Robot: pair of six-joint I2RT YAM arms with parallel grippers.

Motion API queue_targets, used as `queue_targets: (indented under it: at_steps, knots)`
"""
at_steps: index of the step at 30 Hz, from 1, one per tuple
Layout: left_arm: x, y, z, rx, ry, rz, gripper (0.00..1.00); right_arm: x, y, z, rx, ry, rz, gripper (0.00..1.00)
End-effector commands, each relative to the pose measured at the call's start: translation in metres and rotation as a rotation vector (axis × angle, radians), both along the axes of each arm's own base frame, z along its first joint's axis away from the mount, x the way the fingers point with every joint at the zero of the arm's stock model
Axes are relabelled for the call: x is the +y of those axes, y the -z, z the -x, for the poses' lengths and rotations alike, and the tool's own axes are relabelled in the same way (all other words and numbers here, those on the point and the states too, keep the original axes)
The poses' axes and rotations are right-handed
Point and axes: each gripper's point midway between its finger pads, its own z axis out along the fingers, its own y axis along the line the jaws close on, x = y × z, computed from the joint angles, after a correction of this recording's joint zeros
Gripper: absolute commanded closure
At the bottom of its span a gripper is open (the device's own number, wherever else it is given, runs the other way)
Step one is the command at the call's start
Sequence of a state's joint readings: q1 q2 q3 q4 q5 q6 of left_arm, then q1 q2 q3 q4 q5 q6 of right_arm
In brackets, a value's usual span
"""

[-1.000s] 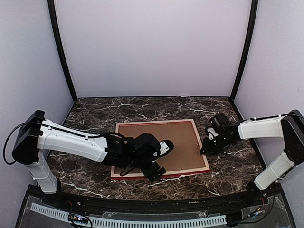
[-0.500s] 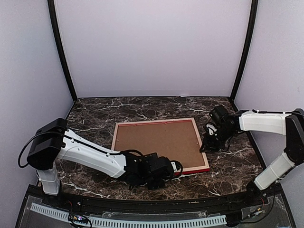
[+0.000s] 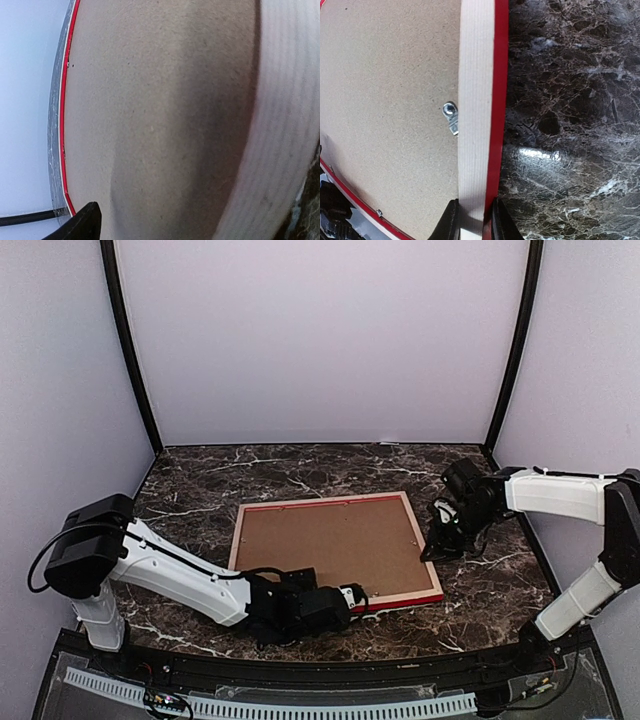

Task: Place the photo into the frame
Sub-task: Pick up the photo frame from the center of the board, then turn over the photo frame.

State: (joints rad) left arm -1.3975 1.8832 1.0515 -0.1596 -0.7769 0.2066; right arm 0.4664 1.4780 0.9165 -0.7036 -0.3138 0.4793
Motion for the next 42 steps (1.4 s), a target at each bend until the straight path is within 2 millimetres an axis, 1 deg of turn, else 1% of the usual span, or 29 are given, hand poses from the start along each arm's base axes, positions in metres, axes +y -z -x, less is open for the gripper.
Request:
queue_targets:
  at_steps: [1,2,5,6,7,10,14,15,16,18,23,24,25,26,27,28,30,33,34,35,36,37,38,39,40,41,42]
  knots:
    - [0.0,-0.029,0.002,-0.02,0.01,0.077,0.21,0.026,-0.027,-0.014,-0.071,-0.048,-0.145,0.86]
    - [0.0,-0.03,0.003,-0.019,0.013,0.078,0.23,0.026,-0.027,-0.014,-0.069,-0.047,-0.144,0.83]
    - [-0.002,-0.033,0.004,-0.014,0.021,0.088,0.32,0.026,-0.029,-0.015,-0.072,-0.049,-0.142,0.74]
    - [-0.002,-0.034,0.004,-0.014,0.024,0.088,0.34,0.026,-0.03,-0.015,-0.072,-0.05,-0.142,0.72]
    - [-0.003,-0.034,0.005,-0.01,0.028,0.091,0.38,0.027,-0.032,-0.016,-0.076,-0.05,-0.144,0.69]
    - [-0.006,-0.04,0.005,-0.009,0.036,0.102,0.44,0.025,-0.04,-0.018,-0.089,-0.052,-0.136,0.65]
    - [-0.006,-0.054,0.005,-0.016,0.04,0.113,0.53,0.022,-0.065,-0.026,-0.137,-0.054,-0.12,0.6]
    - [-0.006,-0.06,0.005,-0.017,0.043,0.123,0.57,0.02,-0.071,-0.029,-0.151,-0.054,-0.114,0.6]
    - [-0.007,-0.064,0.005,-0.018,0.045,0.125,0.59,0.019,-0.079,-0.032,-0.168,-0.053,-0.111,0.58]
    - [-0.007,-0.08,0.005,-0.02,0.048,0.147,0.67,0.016,-0.094,-0.038,-0.202,-0.049,-0.102,0.57]
    - [-0.009,-0.113,0.007,-0.022,0.072,0.183,0.73,0.009,-0.129,-0.052,-0.287,-0.036,-0.099,0.55]
    - [-0.009,-0.123,0.007,-0.027,0.081,0.19,0.78,0.008,-0.136,-0.054,-0.302,-0.034,-0.101,0.55]
    - [-0.009,-0.128,0.007,-0.031,0.085,0.192,0.81,0.008,-0.142,-0.056,-0.315,-0.034,-0.104,0.55]
    - [-0.009,-0.138,0.007,-0.038,0.093,0.197,0.87,0.007,-0.15,-0.058,-0.331,-0.034,-0.107,0.55]
    - [-0.009,-0.144,0.007,-0.043,0.098,0.201,0.9,0.007,-0.157,-0.06,-0.346,-0.035,-0.11,0.55]
    - [-0.009,-0.155,0.006,-0.05,0.107,0.212,0.98,0.007,-0.165,-0.063,-0.364,-0.038,-0.114,0.55]
    - [-0.01,-0.172,0.006,-0.051,0.124,0.242,1.0,0.008,-0.18,-0.067,-0.4,-0.044,-0.122,0.54]
    - [-0.009,-0.202,0.003,-0.035,0.134,0.306,1.0,0.01,-0.205,-0.073,-0.463,-0.056,-0.137,0.54]
    - [-0.007,-0.213,0.002,-0.022,0.14,0.339,1.0,0.01,-0.212,-0.075,-0.487,-0.057,-0.139,0.53]
    - [-0.008,-0.228,0.005,0.011,0.16,0.379,1.0,0.01,-0.22,-0.077,-0.513,-0.058,-0.143,0.53]
    - [-0.006,-0.235,0.001,0.031,0.156,0.399,1.0,0.009,-0.227,-0.079,-0.541,-0.059,-0.143,0.52]
    - [-0.007,-0.25,0.004,0.07,0.17,0.441,1.0,0.008,-0.235,-0.081,-0.573,-0.058,-0.144,0.51]
    - [-0.004,-0.259,-0.002,0.083,0.157,0.464,1.0,0.007,-0.243,-0.082,-0.606,-0.056,-0.146,0.5]
    - [-0.003,-0.275,0.0,0.104,0.166,0.506,1.0,0.006,-0.25,-0.084,-0.636,-0.052,-0.144,0.49]
    - [0.0,-0.283,-0.006,0.103,0.152,0.527,1.0,0.004,-0.258,-0.085,-0.667,-0.049,-0.144,0.48]
    - [0.003,-0.301,-0.008,0.1,0.151,0.569,1.0,0.003,-0.265,-0.087,-0.694,-0.044,-0.143,0.46]
    - [0.007,-0.309,-0.014,0.094,0.136,0.59,1.0,0.001,-0.273,-0.087,-0.723,-0.036,-0.142,0.45]
